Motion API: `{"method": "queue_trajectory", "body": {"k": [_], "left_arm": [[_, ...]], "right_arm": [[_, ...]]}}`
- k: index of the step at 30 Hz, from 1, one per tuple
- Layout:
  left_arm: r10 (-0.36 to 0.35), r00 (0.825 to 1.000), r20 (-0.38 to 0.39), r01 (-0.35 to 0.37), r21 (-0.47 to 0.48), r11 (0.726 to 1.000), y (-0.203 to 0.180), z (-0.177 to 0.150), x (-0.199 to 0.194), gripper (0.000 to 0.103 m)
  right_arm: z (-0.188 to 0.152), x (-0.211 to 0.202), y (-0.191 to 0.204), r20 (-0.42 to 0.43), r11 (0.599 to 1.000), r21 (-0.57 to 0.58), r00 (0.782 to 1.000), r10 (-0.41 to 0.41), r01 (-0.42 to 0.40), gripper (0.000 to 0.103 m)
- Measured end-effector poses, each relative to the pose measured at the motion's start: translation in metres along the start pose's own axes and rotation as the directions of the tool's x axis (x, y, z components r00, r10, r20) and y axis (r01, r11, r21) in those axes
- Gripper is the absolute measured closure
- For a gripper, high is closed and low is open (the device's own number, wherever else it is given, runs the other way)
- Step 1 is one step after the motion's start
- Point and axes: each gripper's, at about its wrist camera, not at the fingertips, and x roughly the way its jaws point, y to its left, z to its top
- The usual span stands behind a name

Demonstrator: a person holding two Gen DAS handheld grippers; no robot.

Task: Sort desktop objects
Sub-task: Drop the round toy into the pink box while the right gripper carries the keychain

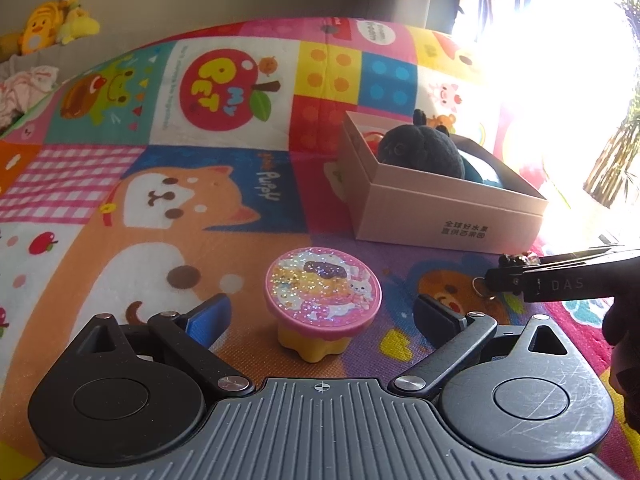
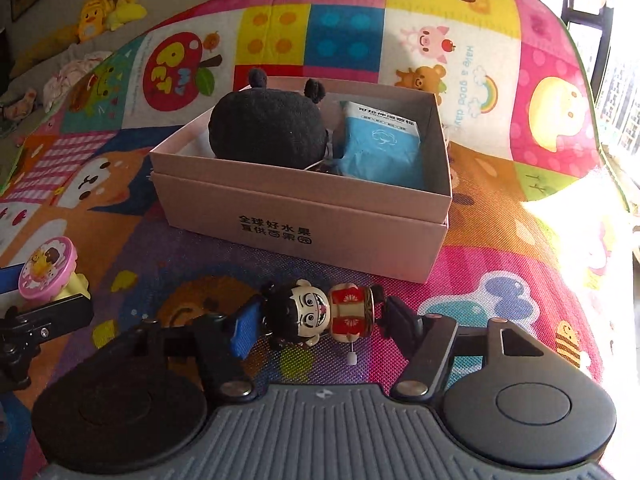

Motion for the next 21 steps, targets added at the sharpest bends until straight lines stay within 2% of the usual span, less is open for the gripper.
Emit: {"method": "queue_trajectory", "body": {"k": [3, 5, 7, 11, 12, 13, 14, 18, 21], "left_arm": [[0.015, 1.0, 0.022, -0.016, 0.025, 1.0, -0.005, 0.0, -0.003, 0.003], [0.028, 0.999, 0.026, -0.029, 0.04, 0.999, -0.007, 0.0, -0.003, 0.007], [0.035, 0.999, 0.011, -0.036, 0.051, 0.998, -0.009, 0.001, -0.001, 0.019], [0.058, 0.998, -0.005, -0.058, 0.065, 0.996, -0.01, 0.003, 0.005, 0.023], [0.069, 0.998, -0.002, -0.069, 0.077, 0.995, -0.011, 0.004, 0.005, 0.026], [0.076, 0.997, 0.001, -0.076, 0.09, 0.993, -0.012, 0.004, 0.005, 0.037], [0.079, 0.997, 0.0, -0.078, 0.105, 0.991, -0.014, 0.005, 0.006, 0.042], [0.068, 0.998, 0.01, -0.068, 0.169, 0.983, -0.022, 0.01, -0.001, 0.042], [-0.006, 0.999, 0.045, -0.003, 0.198, 0.98, -0.034, 0.032, -0.014, 0.042]], "right_arm": [[-0.003, -0.017, -0.002, 0.023, 1.0, -0.011, 1.0, 0.018, -0.017, 0.037], [-0.007, -0.024, -0.002, 0.021, 0.999, -0.016, 0.999, 0.031, -0.031, 0.037], [-0.011, -0.029, -0.001, 0.015, 0.999, -0.025, 0.999, 0.041, -0.04, 0.037], [-0.02, -0.035, 0.0, -0.009, 0.998, -0.051, 0.999, 0.042, -0.043, 0.037], [-0.023, -0.036, 0.0, -0.015, 0.998, -0.055, 0.999, 0.043, -0.044, 0.037], [-0.024, -0.038, -0.001, -0.02, 0.997, -0.058, 0.999, 0.049, -0.05, 0.037], [-0.026, -0.04, -0.002, -0.025, 0.997, -0.061, 0.998, 0.056, -0.057, 0.037], [-0.029, -0.057, -0.007, -0.017, 0.993, -0.084, 0.996, 0.084, -0.085, 0.037], [-0.017, -0.083, -0.017, 0.061, 0.993, -0.089, 0.995, 0.083, -0.078, 0.037]]}}
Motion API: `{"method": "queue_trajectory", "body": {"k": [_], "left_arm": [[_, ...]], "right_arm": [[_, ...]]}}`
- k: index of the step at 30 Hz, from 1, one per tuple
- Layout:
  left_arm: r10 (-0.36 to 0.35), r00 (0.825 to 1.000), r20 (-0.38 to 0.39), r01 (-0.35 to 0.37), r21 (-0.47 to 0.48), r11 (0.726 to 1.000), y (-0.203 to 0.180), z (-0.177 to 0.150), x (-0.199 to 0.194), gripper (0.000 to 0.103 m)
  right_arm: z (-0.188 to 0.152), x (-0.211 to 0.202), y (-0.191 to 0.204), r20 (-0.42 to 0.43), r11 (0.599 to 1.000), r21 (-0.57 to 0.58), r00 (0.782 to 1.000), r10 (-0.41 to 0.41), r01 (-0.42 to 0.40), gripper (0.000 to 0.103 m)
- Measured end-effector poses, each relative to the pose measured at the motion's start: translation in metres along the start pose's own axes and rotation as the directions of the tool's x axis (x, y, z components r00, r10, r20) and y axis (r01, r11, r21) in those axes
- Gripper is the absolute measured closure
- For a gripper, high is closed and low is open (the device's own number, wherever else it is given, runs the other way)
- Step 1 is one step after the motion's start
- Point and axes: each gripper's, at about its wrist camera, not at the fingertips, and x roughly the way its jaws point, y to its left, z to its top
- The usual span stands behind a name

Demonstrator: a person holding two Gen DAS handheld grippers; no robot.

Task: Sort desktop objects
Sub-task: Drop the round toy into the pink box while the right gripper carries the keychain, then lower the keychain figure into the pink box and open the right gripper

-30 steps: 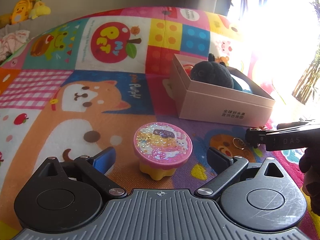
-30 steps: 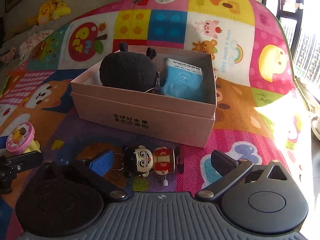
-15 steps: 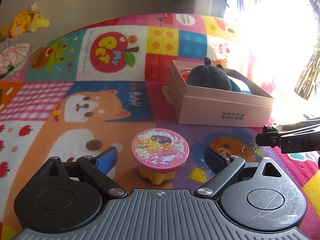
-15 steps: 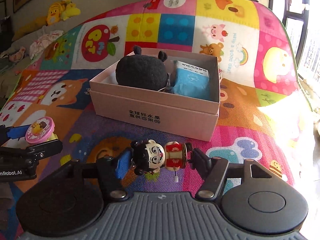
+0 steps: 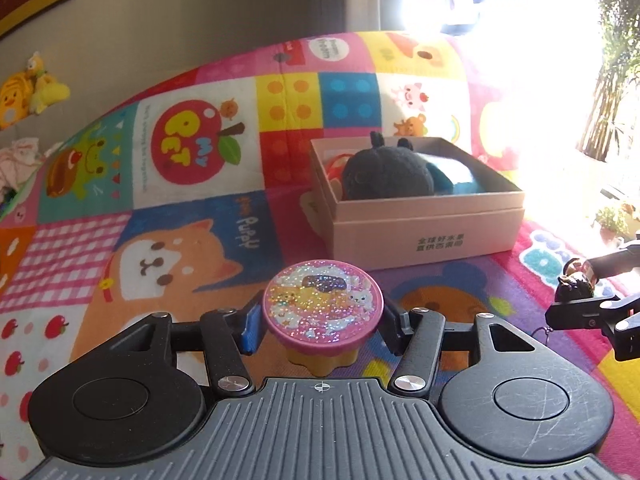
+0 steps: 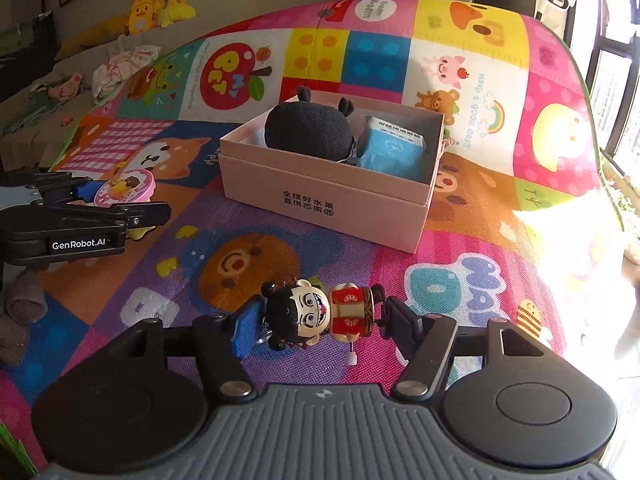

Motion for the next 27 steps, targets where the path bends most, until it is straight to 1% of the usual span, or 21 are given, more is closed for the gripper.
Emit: {"method": "queue_trajectory", "body": {"k": [1, 3, 4, 5, 7, 9, 12, 13, 14, 16, 17, 18, 19, 21, 23, 25, 27], "left_arm": [[-0.015, 1.0, 0.02, 0.015, 0.004, 1.0, -0.002, 0.01, -0.002, 0.042], [-0.048, 0.995, 0.088, 0.046, 0.024, 0.999, -0.011, 0.044, -0.004, 0.042], [-0.062, 0.991, 0.115, 0.058, 0.035, 0.998, -0.016, 0.059, -0.003, 0.042], [-0.084, 0.986, 0.144, 0.078, 0.051, 0.996, -0.023, 0.076, 0.001, 0.042], [-0.107, 0.979, 0.174, 0.093, 0.087, 0.992, -0.035, 0.102, 0.017, 0.042], [-0.118, 0.977, 0.175, 0.1, 0.107, 0.989, -0.048, 0.124, 0.043, 0.042], [-0.128, 0.978, 0.168, 0.11, 0.113, 0.988, -0.063, 0.148, 0.091, 0.042], [-0.135, 0.979, 0.154, 0.119, 0.109, 0.987, -0.065, 0.152, 0.103, 0.042], [-0.159, 0.979, 0.126, 0.147, 0.1, 0.984, -0.067, 0.157, 0.118, 0.04], [-0.175, 0.98, 0.099, 0.166, 0.086, 0.982, -0.065, 0.157, 0.128, 0.029], [-0.175, 0.979, 0.109, 0.166, 0.084, 0.983, -0.061, 0.153, 0.125, 0.025], [-0.168, 0.977, 0.129, 0.159, 0.081, 0.984, -0.053, 0.147, 0.117, 0.017], [-0.152, 0.977, 0.148, 0.142, 0.076, 0.987, -0.047, 0.14, 0.109, 0.011], [-0.103, 0.98, 0.171, 0.094, 0.058, 0.994, -0.032, 0.119, 0.088, 0.008], [-0.07, 0.986, 0.15, 0.063, 0.054, 0.997, -0.021, 0.097, 0.073, 0.008], [-0.054, 0.991, 0.126, 0.049, 0.039, 0.998, -0.013, 0.075, 0.062, 0.007], [-0.055, 0.994, 0.097, 0.056, -0.004, 0.998, -0.002, 0.047, 0.051, 0.006]], "right_arm": [[0.01, -0.013, -0.005, 0.05, 1.0, 0.01, 0.999, -0.001, 0.0, 0.037], [0.027, -0.034, -0.016, 0.133, 0.999, 0.034, 0.991, 0.003, -0.007, 0.037], [0.037, -0.046, -0.022, 0.182, 0.999, 0.047, 0.983, 0.001, -0.01, 0.037], [0.042, -0.053, -0.025, 0.215, 0.999, 0.053, 0.977, -0.006, -0.006, 0.037], [0.051, -0.062, -0.031, 0.267, 0.998, 0.063, 0.963, -0.025, 0.008, 0.037], [0.053, -0.064, -0.037, 0.279, 0.997, 0.075, 0.96, -0.023, 0.002, 0.037], [0.052, -0.056, -0.04, 0.256, 0.997, 0.08, 0.966, -0.017, -0.003, 0.037], [0.052, -0.051, -0.042, 0.242, 0.997, 0.08, 0.97, -0.02, 0.0, 0.037], [0.051, -0.047, -0.043, 0.231, 0.996, 0.084, 0.973, -0.023, 0.003, 0.037], [0.049, -0.037, -0.049, 0.207, 0.995, 0.103, 0.978, -0.038, 0.017, 0.037], [0.049, -0.032, -0.053, 0.198, 0.993, 0.114, 0.979, -0.045, 0.023, 0.037], [0.049, -0.028, -0.056, 0.19, 0.992, 0.125, 0.98, -0.051, 0.027, 0.037], [0.048, -0.024, -0.059, 0.181, 0.99, 0.135, 0.982, -0.056, 0.031, 0.037], [0.052, -0.015, -0.063, 0.168, 0.989, 0.147, 0.984, -0.057, 0.033, 0.037], [0.06, -0.002, -0.064, 0.155, 0.988, 0.156, 0.987, -0.041, 0.017, 0.037], [0.073, 0.014, -0.065, 0.136, 0.985, 0.172, 0.99, -0.022, -0.002, 0.037], [0.088, 0.03, -0.066, 0.115, 0.981, 0.193, 0.993, -0.008, -0.014, 0.037]]}}
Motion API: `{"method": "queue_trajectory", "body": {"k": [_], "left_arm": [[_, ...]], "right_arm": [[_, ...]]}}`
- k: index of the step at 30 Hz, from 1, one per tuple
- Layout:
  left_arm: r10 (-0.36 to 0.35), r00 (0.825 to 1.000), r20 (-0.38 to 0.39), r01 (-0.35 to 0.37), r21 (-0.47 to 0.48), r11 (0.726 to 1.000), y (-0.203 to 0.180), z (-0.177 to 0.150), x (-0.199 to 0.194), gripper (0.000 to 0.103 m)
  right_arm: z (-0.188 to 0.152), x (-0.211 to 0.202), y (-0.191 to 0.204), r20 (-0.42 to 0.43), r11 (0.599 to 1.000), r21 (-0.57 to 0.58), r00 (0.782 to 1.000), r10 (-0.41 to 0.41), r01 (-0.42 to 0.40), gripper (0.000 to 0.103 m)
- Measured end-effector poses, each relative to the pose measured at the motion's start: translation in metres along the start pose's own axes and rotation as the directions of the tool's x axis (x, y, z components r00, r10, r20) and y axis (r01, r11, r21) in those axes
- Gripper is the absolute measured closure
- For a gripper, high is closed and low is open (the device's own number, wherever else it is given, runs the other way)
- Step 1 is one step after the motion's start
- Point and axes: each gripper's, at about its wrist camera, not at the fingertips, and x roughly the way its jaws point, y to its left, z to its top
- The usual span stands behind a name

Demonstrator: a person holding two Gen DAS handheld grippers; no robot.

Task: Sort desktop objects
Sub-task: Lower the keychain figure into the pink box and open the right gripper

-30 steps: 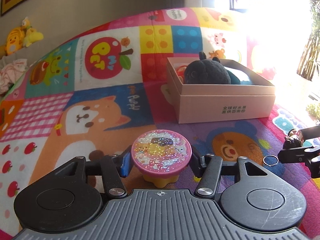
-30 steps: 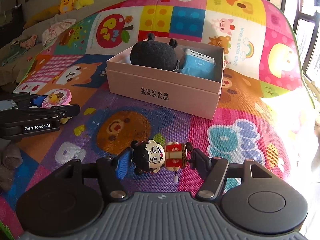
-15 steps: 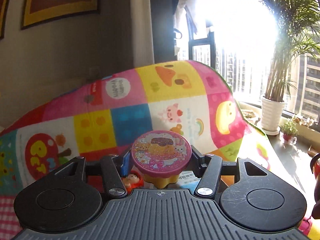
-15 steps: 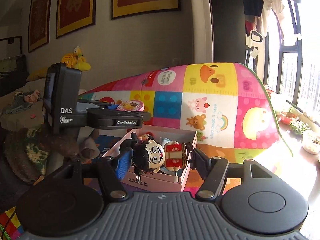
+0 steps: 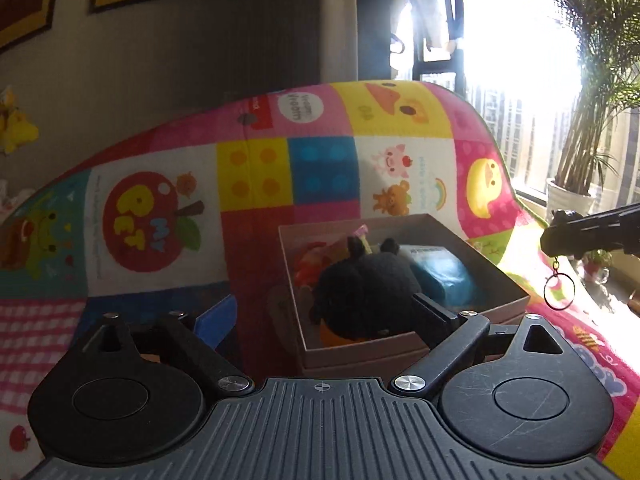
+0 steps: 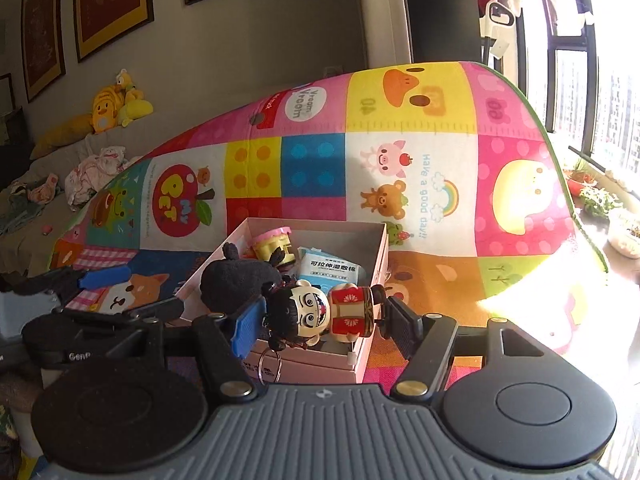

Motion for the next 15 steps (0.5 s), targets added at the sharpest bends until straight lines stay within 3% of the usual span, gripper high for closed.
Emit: {"method": "queue_trajectory", "body": {"k": [3, 7, 11, 15], "left_arm": [[0.001, 0.999, -0.035, -0.003, -0.069, 0.998, 0.011, -0.026, -0.008, 0.006], [-0.043, 0.997, -0.07, 0.032, -0.153, 0.988, 0.022, -0.043, -0.006, 0.005], [-0.083, 0.994, -0.069, 0.073, -0.142, 0.987, 0.02, -0.049, -0.007, 0.003], [-0.103, 0.993, -0.059, 0.094, -0.144, 0.985, 0.021, -0.052, -0.009, 0.003]], "right_arm": [[0.026, 0.027, 0.007, -0.013, 1.0, 0.02, 1.0, -0.003, 0.004, 0.037], [0.063, 0.068, 0.016, -0.005, 0.998, 0.013, 0.998, -0.067, 0.067, 0.037], [0.086, 0.109, 0.022, -0.024, 0.99, -0.015, 0.99, -0.137, 0.137, 0.03], [0.091, 0.133, 0.031, -0.076, 0.993, -0.014, 0.99, -0.121, 0.121, 0.03]]}}
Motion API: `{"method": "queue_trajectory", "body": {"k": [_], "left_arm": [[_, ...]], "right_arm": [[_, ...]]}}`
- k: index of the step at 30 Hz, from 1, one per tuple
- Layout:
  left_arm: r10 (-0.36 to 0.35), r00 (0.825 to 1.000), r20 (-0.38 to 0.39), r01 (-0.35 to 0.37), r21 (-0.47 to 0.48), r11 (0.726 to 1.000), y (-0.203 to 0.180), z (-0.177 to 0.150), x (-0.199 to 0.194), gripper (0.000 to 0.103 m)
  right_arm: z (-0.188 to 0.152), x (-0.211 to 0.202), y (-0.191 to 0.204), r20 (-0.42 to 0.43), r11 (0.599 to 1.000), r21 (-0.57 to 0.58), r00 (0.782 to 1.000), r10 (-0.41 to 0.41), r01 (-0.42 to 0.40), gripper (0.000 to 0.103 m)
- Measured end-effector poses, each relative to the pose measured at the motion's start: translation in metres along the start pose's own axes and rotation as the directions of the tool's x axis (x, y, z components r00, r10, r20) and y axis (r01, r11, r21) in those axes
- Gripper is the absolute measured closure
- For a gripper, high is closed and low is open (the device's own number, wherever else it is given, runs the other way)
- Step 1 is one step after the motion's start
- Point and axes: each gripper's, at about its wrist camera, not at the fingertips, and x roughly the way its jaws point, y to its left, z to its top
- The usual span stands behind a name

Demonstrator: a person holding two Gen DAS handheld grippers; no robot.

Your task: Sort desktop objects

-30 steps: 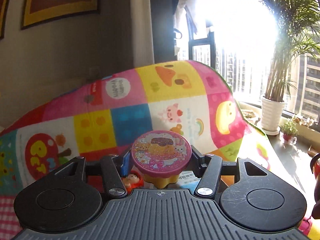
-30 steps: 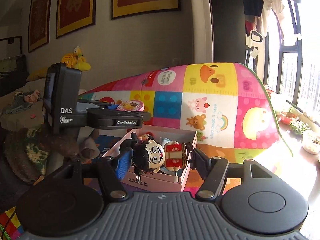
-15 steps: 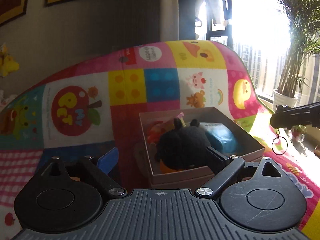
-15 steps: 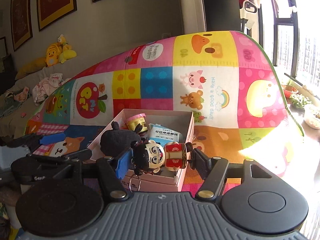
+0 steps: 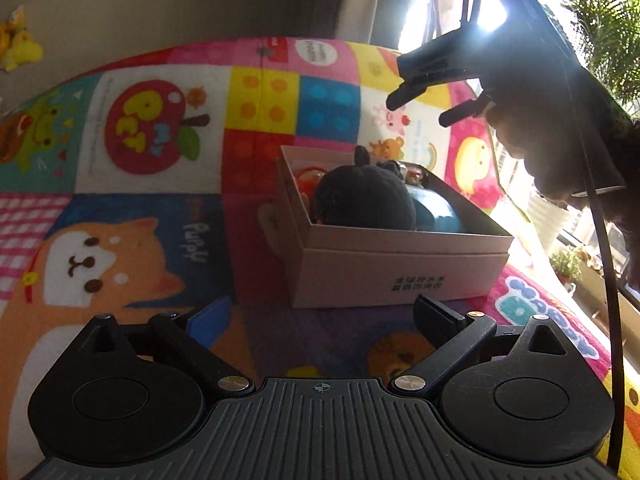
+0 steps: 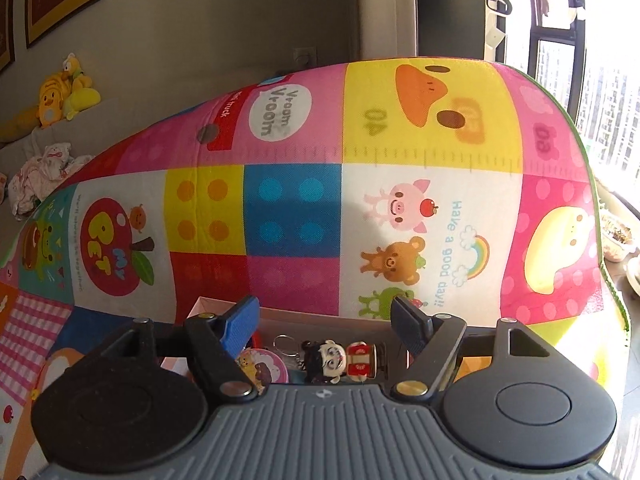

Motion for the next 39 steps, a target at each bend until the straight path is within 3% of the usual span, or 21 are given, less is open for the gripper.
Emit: {"method": "queue_trajectory", "body": {"k": [4, 10, 13, 19, 23, 25, 26, 30, 34, 39], "left_arm": [[0.001, 1.0, -0.001, -0.001, -0.033, 0.999, 0.005, 0.0, -0.002, 0.002], [0.013, 1.0, 0.001, -0.012, -0.047, 0.999, 0.009, 0.0, -0.004, 0.002], [0.033, 0.999, -0.003, -0.033, -0.049, 0.998, 0.011, 0.0, -0.004, 0.002], [0.055, 0.998, -0.025, -0.056, -0.033, 0.998, 0.011, -0.001, 0.001, 0.001], [0.068, 0.997, -0.039, -0.068, -0.007, 0.998, 0.009, -0.004, 0.003, 0.001], [0.07, 0.997, -0.039, -0.07, -0.005, 0.998, 0.009, -0.004, 0.003, 0.0], [0.074, 0.996, -0.041, -0.075, -0.004, 0.997, 0.009, -0.004, 0.004, 0.0], [0.085, 0.995, -0.047, -0.085, 0.004, 0.996, 0.008, -0.005, 0.005, 0.0], [0.085, 0.995, -0.06, -0.084, 0.016, 0.996, 0.004, -0.008, 0.007, 0.0], [0.151, 0.988, -0.032, -0.148, 0.065, 0.987, -0.011, -0.019, -0.007, 0.0]], "right_arm": [[-0.005, 0.019, 0.021, -0.064, 0.999, -0.013, 0.997, 0.044, -0.045, 0.031], [-0.029, 0.053, 0.05, -0.173, 0.995, -0.09, 0.985, 0.024, -0.04, 0.052], [-0.035, 0.056, 0.044, -0.154, 0.994, -0.113, 0.988, -0.008, -0.01, 0.053], [-0.043, 0.036, 0.032, -0.18, 0.994, -0.073, 0.981, 0.069, -0.083, 0.054], [-0.052, -0.008, 0.024, -0.074, 0.993, -0.056, 0.992, 0.098, -0.103, 0.054], [-0.061, -0.033, 0.016, -0.039, 0.993, -0.035, 0.993, 0.108, -0.109, 0.05], [-0.068, -0.045, 0.012, -0.03, 0.993, -0.019, 0.992, 0.119, -0.12, 0.043], [-0.112, -0.086, -0.003, 0.007, 0.996, 0.016, 0.996, 0.085, -0.085, 0.0], [-0.171, -0.106, -0.002, -0.022, 0.999, -0.039, 1.0, 0.011, -0.012, 0.0], [-0.222, -0.101, -0.003, -0.13, 1.0, 0.025, 0.992, 0.001, 0.002, 0.0]]}}
